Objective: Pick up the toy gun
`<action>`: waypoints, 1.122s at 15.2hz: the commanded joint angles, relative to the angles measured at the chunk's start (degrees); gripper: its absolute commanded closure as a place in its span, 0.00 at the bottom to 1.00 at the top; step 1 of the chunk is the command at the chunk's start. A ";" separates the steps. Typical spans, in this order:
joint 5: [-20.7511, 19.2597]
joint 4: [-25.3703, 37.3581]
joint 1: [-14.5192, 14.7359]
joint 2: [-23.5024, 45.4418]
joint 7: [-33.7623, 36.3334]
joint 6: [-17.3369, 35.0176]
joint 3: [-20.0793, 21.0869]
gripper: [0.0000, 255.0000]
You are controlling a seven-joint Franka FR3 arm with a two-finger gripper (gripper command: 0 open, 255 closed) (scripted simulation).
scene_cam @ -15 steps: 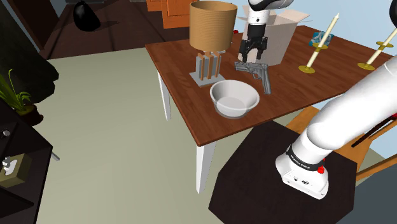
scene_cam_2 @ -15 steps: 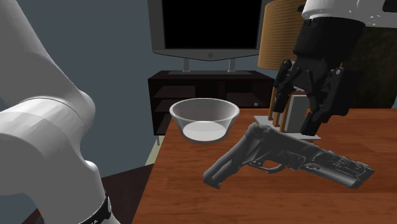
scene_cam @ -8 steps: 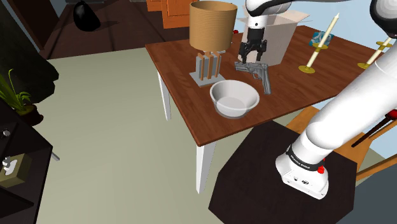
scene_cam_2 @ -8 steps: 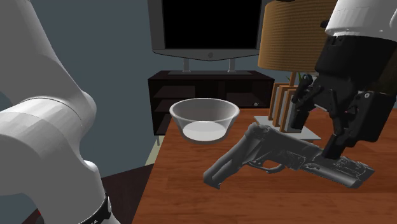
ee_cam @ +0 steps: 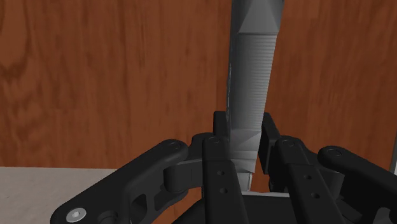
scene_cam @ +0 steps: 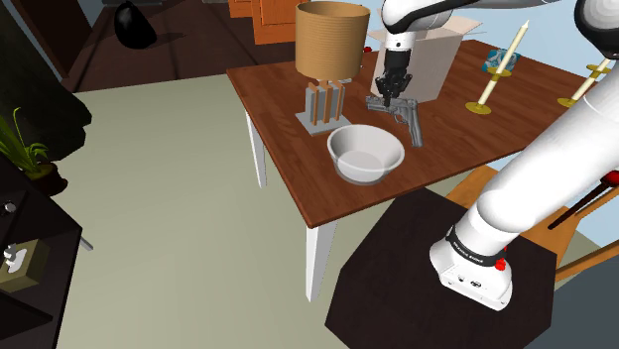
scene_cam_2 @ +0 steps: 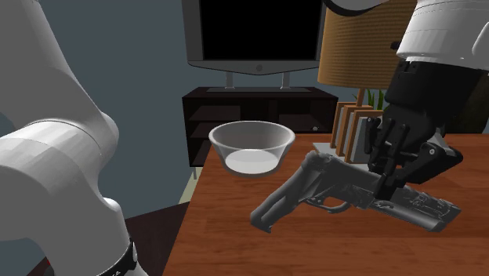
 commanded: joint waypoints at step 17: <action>-0.17 6.85 0.10 -1.33 0.23 -8.38 0.29 1.00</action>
